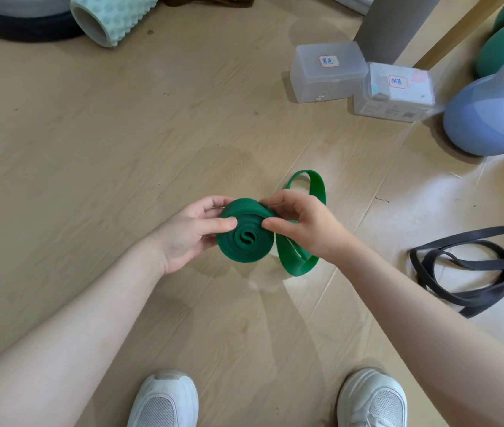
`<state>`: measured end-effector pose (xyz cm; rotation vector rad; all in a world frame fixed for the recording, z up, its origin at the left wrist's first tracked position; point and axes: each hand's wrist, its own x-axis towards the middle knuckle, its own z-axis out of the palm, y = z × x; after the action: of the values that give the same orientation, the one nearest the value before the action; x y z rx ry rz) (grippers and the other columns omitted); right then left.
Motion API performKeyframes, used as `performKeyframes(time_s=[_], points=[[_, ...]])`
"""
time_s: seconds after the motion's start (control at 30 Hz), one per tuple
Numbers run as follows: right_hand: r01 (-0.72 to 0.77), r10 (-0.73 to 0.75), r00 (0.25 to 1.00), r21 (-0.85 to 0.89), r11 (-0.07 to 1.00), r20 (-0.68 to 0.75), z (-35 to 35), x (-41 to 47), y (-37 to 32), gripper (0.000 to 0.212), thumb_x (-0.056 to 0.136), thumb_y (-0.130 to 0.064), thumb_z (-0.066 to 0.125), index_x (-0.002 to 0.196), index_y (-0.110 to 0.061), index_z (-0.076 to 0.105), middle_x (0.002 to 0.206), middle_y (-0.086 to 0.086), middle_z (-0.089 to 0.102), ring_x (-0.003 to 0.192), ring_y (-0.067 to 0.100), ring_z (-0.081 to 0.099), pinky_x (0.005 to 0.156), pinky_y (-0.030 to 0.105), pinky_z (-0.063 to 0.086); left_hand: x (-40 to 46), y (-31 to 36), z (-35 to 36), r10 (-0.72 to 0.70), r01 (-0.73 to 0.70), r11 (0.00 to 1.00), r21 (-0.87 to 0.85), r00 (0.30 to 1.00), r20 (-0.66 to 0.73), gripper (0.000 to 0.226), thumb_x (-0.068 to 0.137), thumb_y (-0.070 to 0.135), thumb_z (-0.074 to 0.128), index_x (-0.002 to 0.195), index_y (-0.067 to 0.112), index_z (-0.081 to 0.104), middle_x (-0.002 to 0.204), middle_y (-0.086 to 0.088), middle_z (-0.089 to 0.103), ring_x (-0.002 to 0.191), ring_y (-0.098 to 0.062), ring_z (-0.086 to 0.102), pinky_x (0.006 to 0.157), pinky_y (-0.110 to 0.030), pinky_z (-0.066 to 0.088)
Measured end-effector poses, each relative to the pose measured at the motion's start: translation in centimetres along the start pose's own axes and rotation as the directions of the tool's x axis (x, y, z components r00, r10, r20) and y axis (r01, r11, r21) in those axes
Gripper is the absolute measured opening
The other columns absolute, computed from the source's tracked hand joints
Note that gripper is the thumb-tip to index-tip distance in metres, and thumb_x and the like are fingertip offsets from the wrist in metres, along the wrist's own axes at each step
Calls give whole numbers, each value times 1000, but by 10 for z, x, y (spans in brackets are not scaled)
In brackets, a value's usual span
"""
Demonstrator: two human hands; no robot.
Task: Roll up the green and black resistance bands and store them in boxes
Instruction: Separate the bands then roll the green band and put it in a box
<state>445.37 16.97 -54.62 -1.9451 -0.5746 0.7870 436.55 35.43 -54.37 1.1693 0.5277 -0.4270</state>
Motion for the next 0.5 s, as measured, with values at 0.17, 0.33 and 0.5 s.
performKeyframes(time_s=[0.17, 0.33, 0.5], points=[[38, -13, 990, -174, 984, 140, 1, -1, 3, 30, 82, -15, 69, 111, -13, 62, 102, -6, 65, 99, 10, 61, 94, 32, 48, 3, 9, 10, 15, -26, 815, 579, 1000, 24, 28, 76, 15, 73, 101, 18, 64, 97, 0, 70, 91, -15, 67, 84, -26, 52], [-79, 68, 994, 131, 988, 90, 0, -6, 8, 26, 84, -14, 66, 103, -23, 51, 105, 4, 66, 94, 10, 64, 85, 25, 51, 3, -3, 17, 114, -72, 900, 431, 991, -72, 19, 79, 14, 70, 96, 21, 65, 91, 0, 71, 83, -10, 67, 71, -13, 52], [-89, 83, 988, 44, 995, 131, -7, -2, 10, 26, 83, -19, 68, 99, -28, 51, 109, -2, 60, 108, 17, 57, 99, 41, 44, 4, -6, 19, 195, -139, 929, 343, 972, -134, 22, 82, 8, 65, 95, 25, 62, 98, 2, 67, 88, -12, 66, 75, -16, 53]])
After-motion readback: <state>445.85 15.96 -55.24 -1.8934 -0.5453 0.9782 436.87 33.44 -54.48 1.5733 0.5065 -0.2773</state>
